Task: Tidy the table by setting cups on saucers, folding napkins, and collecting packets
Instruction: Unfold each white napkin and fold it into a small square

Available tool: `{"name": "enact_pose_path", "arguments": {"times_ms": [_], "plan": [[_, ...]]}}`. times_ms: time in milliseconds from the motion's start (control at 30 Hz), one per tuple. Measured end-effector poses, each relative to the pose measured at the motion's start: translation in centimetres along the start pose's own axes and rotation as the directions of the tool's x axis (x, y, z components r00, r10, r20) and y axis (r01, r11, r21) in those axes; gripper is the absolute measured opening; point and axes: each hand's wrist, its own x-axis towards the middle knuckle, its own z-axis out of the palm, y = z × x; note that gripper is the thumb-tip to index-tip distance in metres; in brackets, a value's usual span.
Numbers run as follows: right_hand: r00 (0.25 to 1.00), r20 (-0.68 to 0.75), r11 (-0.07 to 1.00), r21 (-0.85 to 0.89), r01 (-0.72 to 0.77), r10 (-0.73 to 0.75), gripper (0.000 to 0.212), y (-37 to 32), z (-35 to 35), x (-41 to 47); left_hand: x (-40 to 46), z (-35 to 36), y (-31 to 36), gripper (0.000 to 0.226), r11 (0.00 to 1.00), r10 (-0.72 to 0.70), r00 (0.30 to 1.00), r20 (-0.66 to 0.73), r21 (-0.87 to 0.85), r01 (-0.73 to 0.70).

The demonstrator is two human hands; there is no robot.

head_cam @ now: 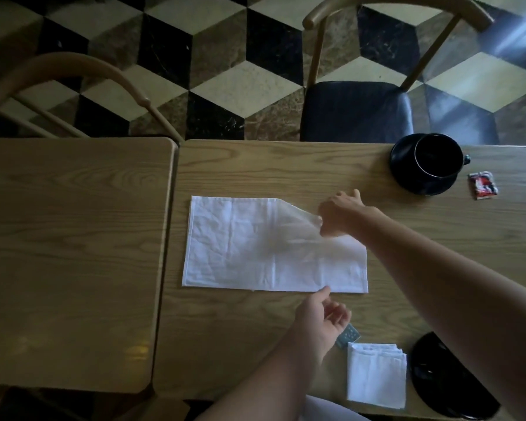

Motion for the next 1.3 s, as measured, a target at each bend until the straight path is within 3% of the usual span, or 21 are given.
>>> {"name": "enact_pose_path", "arguments": {"times_ms": [67,167,233,300,333,400,467,533,633,700,800,833,933,1000,1167,1233,1300], "plan": [[0.996,-0.015,0.996,0.010,0.083,-0.083,0.010,-0.9,-0.6,-1.6,-0.9,-1.1,0.3,0.032,0.996,0.018,0.999,0.032,0.085,-0.021],[0.983,0.101,0.919,0.379,0.107,-0.156,0.017,-2.3,-2.8,-5.4,-3.2,-2.9,1.4,0.039,0.993,0.016,0.996,0.083,0.117,-0.026],[0.982,0.028,0.799,0.585,0.138,-0.189,0.005,-2.9,-4.6,-8.3,-4.5,-3.7,2.0,0.040,1.000,-0.012,0.981,0.192,-0.010,0.014],[0.985,-0.094,0.673,0.720,0.169,-0.146,0.010,-3.5,-5.9,-11.2,-5.8,-4.8,2.8,0.032,0.989,0.112,0.970,0.218,0.075,-0.130],[0.985,-0.131,0.552,0.816,0.173,-0.115,0.016,-3.9,-6.4,-12.7,-7.1,-5.6,2.8,0.036,0.980,0.157,0.946,0.283,0.075,-0.185],[0.980,-0.183,0.186,0.963,0.196,-0.083,0.019,-4.9,-6.9,-15.5,-9.5,-7.2,3.7,0.030,0.951,0.261,0.906,0.333,0.070,-0.300],[0.978,-0.201,-0.157,0.969,0.190,-0.059,0.015,-5.6,-6.9,-17.9,-11.2,-8.7,4.6,0.025,0.913,0.324,0.873,0.365,0.121,-0.390],[0.980,-0.196,-0.338,0.926,0.171,-0.041,0.020,-6.0,-7.1,-19.3,-14.6,-10.0,6.3,0.035,0.902,0.358,0.817,0.452,0.058,-0.428],[0.984,-0.177,-0.395,0.904,0.163,0.001,0.035,-5.6,-8.2,-19.7,-18.2,-10.6,9.3,0.034,0.779,0.456,0.736,0.500,0.176,-0.602],[0.985,-0.157,-0.429,0.887,0.172,0.071,0.038,-5.3,-9.4,-19.4,-19.6,-9.5,12.2,0.019,0.794,0.487,0.683,0.545,0.050,-0.606],[0.978,-0.119,-0.463,0.867,0.186,0.169,0.023,-4.9,-11.8,-19.1,-22.0,-5.5,16.2,0.021,0.824,0.452,0.714,0.535,0.055,-0.564],[0.974,-0.111,-0.471,0.861,0.194,0.198,0.021,-4.7,-12.6,-19.1,-22.5,-3.9,17.4,0.023,0.784,0.485,0.718,0.500,0.115,-0.610],[0.938,-0.075,-0.496,0.833,0.246,0.339,0.018,-4.1,-15.4,-19.8,-25.1,0.0,19.7,0.023,0.689,0.533,0.641,0.552,0.157,-0.708],[0.902,-0.083,-0.486,0.819,0.304,0.424,0.022,-3.6,-17.0,-21.0,-27.1,1.8,20.5,0.020,0.621,0.571,0.573,0.588,0.147,-0.770],[0.877,-0.176,-0.472,0.787,0.399,0.447,0.024,-3.2,-17.6,-23.2,-29.4,1.6,20.2,0.020,0.517,0.627,0.413,0.660,0.043,-0.855],[0.877,-0.180,-0.421,0.822,0.383,0.445,0.023,-4.0,-15.9,-23.3,-28.5,-0.3,19.6,0.019,0.516,0.660,0.407,0.631,0.014,-0.857],[0.880,-0.175,-0.333,0.879,0.342,0.443,0.016,-4.8,-12.8,-22.4,-26.5,-2.7,18.8,0.017,0.525,0.681,0.448,0.579,0.040,-0.850]]}}
